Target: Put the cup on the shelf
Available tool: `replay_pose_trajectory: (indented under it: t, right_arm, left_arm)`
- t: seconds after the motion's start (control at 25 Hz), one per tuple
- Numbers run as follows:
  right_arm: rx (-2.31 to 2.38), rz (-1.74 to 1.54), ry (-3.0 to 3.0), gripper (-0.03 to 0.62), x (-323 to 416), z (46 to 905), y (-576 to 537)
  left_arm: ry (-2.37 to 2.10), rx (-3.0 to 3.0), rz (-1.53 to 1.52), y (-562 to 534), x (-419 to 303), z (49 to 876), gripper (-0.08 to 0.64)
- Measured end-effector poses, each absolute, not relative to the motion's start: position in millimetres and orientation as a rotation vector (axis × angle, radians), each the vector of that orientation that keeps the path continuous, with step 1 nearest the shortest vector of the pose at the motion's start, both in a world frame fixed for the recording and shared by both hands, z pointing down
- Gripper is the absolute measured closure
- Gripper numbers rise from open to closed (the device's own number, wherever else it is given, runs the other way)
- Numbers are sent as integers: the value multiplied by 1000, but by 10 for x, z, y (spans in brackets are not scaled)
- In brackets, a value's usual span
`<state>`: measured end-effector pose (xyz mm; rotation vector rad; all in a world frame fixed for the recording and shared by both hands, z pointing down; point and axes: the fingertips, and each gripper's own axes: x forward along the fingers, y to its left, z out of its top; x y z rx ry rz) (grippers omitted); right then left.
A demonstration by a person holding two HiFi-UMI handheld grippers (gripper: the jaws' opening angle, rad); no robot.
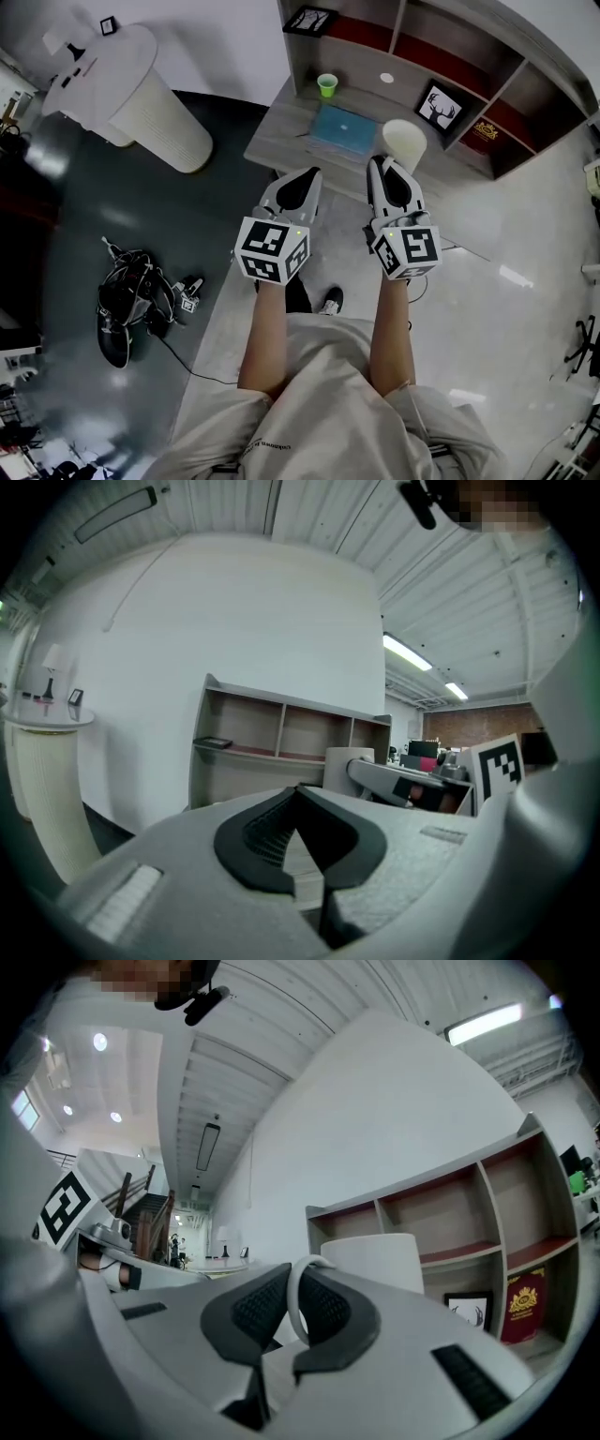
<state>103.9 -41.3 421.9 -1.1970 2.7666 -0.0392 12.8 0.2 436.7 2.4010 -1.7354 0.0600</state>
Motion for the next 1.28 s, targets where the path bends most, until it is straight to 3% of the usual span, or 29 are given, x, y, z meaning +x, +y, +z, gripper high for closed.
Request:
replay_pose_trajectory:
  t: [0.36, 1.28]
  right_arm:
    - [-1244, -98, 2679, 561, 885, 4076, -1082]
    - [-1245, -47, 2636, 561, -188, 3852, -2340]
  left_arm:
    - [-1650, 2476, -45, -790, -41, 4104, 550]
    - [-1434, 2635, 42, -2542, -808, 3973, 549]
